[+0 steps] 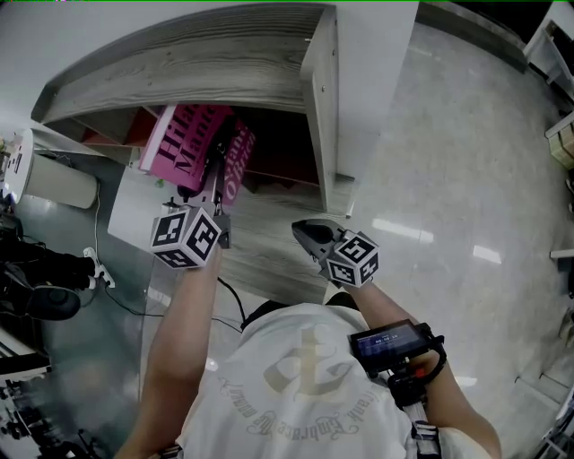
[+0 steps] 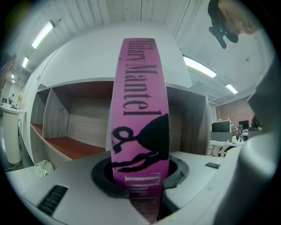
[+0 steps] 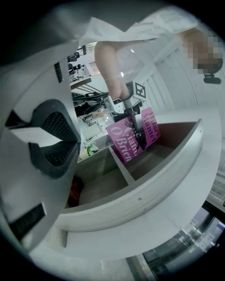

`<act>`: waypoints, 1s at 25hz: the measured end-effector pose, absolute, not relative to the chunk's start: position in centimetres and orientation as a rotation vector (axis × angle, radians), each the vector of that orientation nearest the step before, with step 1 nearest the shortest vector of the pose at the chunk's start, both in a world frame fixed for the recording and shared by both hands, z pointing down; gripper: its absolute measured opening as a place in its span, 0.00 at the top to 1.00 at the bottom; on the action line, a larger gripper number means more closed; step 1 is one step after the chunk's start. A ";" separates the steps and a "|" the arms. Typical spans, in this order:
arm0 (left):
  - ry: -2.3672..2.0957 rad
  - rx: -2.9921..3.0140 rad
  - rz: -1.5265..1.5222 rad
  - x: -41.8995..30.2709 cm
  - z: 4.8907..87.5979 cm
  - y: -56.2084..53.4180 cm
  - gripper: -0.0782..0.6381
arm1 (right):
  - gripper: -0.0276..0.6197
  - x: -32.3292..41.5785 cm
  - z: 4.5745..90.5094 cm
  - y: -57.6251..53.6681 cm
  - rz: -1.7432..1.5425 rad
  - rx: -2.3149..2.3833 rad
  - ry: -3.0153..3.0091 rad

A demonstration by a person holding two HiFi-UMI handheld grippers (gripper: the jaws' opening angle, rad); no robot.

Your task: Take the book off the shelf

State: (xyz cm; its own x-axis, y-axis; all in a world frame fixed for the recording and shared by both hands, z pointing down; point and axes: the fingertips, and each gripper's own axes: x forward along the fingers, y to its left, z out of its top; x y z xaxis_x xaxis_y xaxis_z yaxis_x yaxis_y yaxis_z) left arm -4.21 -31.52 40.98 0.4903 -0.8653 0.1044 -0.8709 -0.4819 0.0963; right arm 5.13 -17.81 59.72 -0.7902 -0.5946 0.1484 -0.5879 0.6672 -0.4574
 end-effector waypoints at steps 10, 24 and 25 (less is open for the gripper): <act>-1.503 2.586 0.026 -7.9 40.2 -28.3 0.67 | 0.95 2.9 59.1 -16.4 -0.776 -1.057 2.850; -1.498 2.557 0.015 -13.9 41.6 -23.8 0.67 | 0.95 -1.9 58.1 -15.0 -0.772 -1.038 2.884; -1.500 2.558 0.022 -14.3 41.8 -23.5 0.67 | 0.95 -2.2 58.1 -14.9 -0.772 -1.035 2.890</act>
State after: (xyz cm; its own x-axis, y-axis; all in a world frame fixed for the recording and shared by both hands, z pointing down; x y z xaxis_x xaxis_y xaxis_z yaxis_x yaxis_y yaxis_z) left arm -14.26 -23.49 41.80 0.4920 -0.8646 0.1016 -0.8673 -0.4767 0.1434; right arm -2.17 -14.89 58.06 -0.7859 -0.5913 0.1810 -0.6028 0.6673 -0.4374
